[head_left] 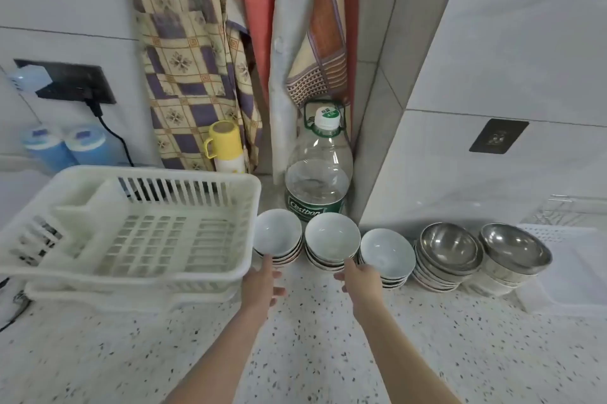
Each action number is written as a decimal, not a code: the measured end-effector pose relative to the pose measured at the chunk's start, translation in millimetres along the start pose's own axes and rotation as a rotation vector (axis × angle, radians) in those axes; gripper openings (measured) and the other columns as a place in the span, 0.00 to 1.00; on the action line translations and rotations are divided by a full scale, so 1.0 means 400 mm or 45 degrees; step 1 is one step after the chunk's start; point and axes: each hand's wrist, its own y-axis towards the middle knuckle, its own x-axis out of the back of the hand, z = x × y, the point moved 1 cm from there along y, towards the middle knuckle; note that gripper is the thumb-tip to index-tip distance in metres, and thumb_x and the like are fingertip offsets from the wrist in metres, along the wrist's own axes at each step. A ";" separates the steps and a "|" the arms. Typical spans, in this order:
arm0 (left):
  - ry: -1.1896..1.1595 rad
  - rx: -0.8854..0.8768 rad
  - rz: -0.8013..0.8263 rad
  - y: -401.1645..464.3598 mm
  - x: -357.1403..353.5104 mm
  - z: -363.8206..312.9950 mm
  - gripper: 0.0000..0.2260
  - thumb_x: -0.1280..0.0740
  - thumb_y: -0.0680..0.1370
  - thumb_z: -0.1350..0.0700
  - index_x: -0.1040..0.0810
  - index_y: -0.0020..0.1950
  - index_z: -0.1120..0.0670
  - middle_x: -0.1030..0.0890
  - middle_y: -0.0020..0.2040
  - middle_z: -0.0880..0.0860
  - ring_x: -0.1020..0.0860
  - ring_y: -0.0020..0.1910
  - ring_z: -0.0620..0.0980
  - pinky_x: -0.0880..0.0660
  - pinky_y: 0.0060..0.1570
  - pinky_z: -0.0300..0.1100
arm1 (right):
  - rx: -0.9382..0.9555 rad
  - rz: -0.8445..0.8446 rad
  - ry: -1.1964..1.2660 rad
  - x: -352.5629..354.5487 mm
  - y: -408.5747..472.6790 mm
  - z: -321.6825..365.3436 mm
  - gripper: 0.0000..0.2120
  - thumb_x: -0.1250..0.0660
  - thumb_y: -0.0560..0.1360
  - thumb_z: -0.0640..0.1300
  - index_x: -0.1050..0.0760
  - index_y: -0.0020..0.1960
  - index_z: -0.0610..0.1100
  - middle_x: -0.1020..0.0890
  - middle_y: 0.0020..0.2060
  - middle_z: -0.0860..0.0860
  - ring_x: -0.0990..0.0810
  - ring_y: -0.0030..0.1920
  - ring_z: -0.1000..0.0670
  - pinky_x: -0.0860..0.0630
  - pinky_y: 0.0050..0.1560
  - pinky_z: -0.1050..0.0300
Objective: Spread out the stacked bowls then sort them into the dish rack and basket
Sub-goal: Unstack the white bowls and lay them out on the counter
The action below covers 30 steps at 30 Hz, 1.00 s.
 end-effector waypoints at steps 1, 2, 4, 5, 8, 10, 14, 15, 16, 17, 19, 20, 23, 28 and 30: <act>-0.010 -0.007 -0.026 0.007 0.000 -0.005 0.15 0.40 0.82 0.43 0.27 0.46 0.54 0.16 0.50 0.53 0.22 0.23 0.49 0.34 0.25 0.39 | 0.006 -0.007 0.014 -0.010 0.003 0.007 0.14 0.41 0.80 0.46 0.24 0.44 0.37 0.16 0.41 0.46 0.28 0.31 0.50 0.32 0.30 0.59; -0.035 -0.010 -0.059 0.016 -0.001 -0.010 0.15 0.39 0.81 0.41 0.26 0.44 0.52 0.15 0.48 0.52 0.23 0.21 0.48 0.35 0.23 0.38 | 0.000 -0.053 0.021 -0.017 0.008 0.011 0.15 0.41 0.80 0.46 0.24 0.43 0.37 0.16 0.39 0.46 0.28 0.30 0.50 0.32 0.29 0.59; -0.080 -0.028 -0.071 0.023 -0.002 -0.008 0.16 0.36 0.79 0.40 0.24 0.43 0.52 0.14 0.44 0.52 0.26 0.18 0.46 0.37 0.21 0.37 | 0.023 -0.114 -0.019 -0.032 0.015 0.015 0.15 0.42 0.80 0.46 0.24 0.40 0.38 0.16 0.37 0.48 0.25 0.32 0.48 0.30 0.31 0.59; -0.094 -0.023 -0.068 0.021 -0.006 -0.013 0.16 0.36 0.79 0.40 0.23 0.41 0.52 0.14 0.43 0.52 0.27 0.17 0.46 0.38 0.21 0.38 | 0.051 -0.150 -0.051 -0.038 0.019 0.016 0.15 0.43 0.80 0.46 0.25 0.39 0.41 0.16 0.36 0.48 0.23 0.34 0.47 0.27 0.34 0.57; -0.094 -0.007 -0.056 0.028 -0.010 -0.027 0.15 0.35 0.80 0.44 0.22 0.40 0.53 0.15 0.40 0.52 0.30 0.16 0.44 0.38 0.24 0.38 | 0.110 -0.245 -0.106 -0.052 0.020 0.018 0.11 0.42 0.78 0.48 0.27 0.41 0.44 0.16 0.38 0.48 0.19 0.40 0.43 0.23 0.40 0.50; -0.097 0.007 -0.032 0.037 -0.009 -0.031 0.12 0.36 0.81 0.48 0.23 0.41 0.52 0.15 0.39 0.52 0.32 0.15 0.43 0.39 0.24 0.37 | 0.143 -0.276 -0.157 -0.062 0.021 0.018 0.11 0.41 0.77 0.50 0.27 0.48 0.43 0.16 0.42 0.47 0.18 0.43 0.43 0.22 0.40 0.51; -0.111 -0.007 -0.014 0.056 -0.007 -0.032 0.08 0.38 0.81 0.56 0.22 0.48 0.57 0.16 0.32 0.49 0.35 0.15 0.43 0.40 0.18 0.33 | 0.191 -0.364 -0.205 -0.081 0.021 0.011 0.17 0.39 0.77 0.51 0.29 0.61 0.43 0.17 0.48 0.46 0.19 0.48 0.43 0.26 0.41 0.53; -0.117 -0.011 -0.013 0.060 -0.006 -0.032 0.07 0.38 0.81 0.57 0.22 0.50 0.58 0.16 0.31 0.49 0.35 0.14 0.43 0.41 0.17 0.32 | 0.195 -0.378 -0.201 -0.087 0.022 0.009 0.17 0.38 0.77 0.51 0.31 0.63 0.44 0.18 0.49 0.46 0.20 0.48 0.43 0.26 0.43 0.52; -0.129 -0.016 -0.011 0.063 -0.007 -0.034 0.06 0.39 0.81 0.58 0.22 0.50 0.58 0.16 0.30 0.49 0.35 0.15 0.43 0.41 0.17 0.32 | 0.188 -0.383 -0.200 -0.092 0.021 0.009 0.18 0.38 0.77 0.50 0.32 0.64 0.44 0.18 0.49 0.46 0.20 0.48 0.42 0.25 0.43 0.52; -0.136 -0.024 -0.008 0.063 -0.007 -0.034 0.06 0.39 0.80 0.58 0.23 0.50 0.56 0.16 0.29 0.49 0.35 0.14 0.43 0.41 0.16 0.32 | 0.181 -0.384 -0.182 -0.097 0.023 0.008 0.19 0.38 0.77 0.49 0.34 0.66 0.44 0.18 0.50 0.46 0.20 0.49 0.42 0.25 0.43 0.51; -0.141 -0.037 -0.009 0.061 -0.010 -0.036 0.05 0.40 0.81 0.59 0.25 0.49 0.53 0.17 0.28 0.49 0.37 0.14 0.42 0.41 0.16 0.32 | 0.163 -0.376 -0.131 -0.103 0.028 0.008 0.21 0.39 0.76 0.45 0.36 0.68 0.44 0.18 0.51 0.44 0.20 0.49 0.42 0.24 0.44 0.51; -0.148 -0.040 -0.014 0.061 -0.012 -0.037 0.06 0.40 0.81 0.60 0.26 0.48 0.52 0.17 0.27 0.49 0.38 0.14 0.42 0.41 0.16 0.32 | 0.149 -0.371 -0.115 -0.104 0.030 0.011 0.21 0.39 0.76 0.44 0.36 0.68 0.43 0.18 0.51 0.44 0.20 0.49 0.41 0.24 0.45 0.50; -0.172 -0.044 -0.030 0.058 -0.019 -0.042 0.09 0.42 0.81 0.61 0.28 0.45 0.49 0.17 0.29 0.51 0.39 0.14 0.41 0.43 0.16 0.31 | 0.137 -0.374 -0.071 -0.104 0.036 0.016 0.21 0.41 0.75 0.41 0.37 0.68 0.42 0.19 0.53 0.41 0.21 0.51 0.40 0.23 0.46 0.48; -0.301 0.034 0.022 0.052 -0.033 -0.050 0.12 0.44 0.82 0.63 0.25 0.43 0.56 0.17 0.27 0.51 0.32 0.16 0.40 0.38 0.17 0.31 | 0.143 -0.390 -0.038 -0.103 0.036 0.023 0.19 0.43 0.75 0.39 0.37 0.66 0.42 0.19 0.52 0.40 0.22 0.51 0.37 0.22 0.50 0.44; -0.327 0.054 0.054 0.053 -0.032 -0.044 0.15 0.44 0.82 0.63 0.22 0.40 0.60 0.18 0.26 0.51 0.30 0.18 0.40 0.35 0.18 0.32 | 0.162 -0.386 -0.022 -0.101 0.036 0.023 0.19 0.43 0.75 0.38 0.37 0.66 0.42 0.19 0.52 0.40 0.21 0.51 0.37 0.22 0.51 0.42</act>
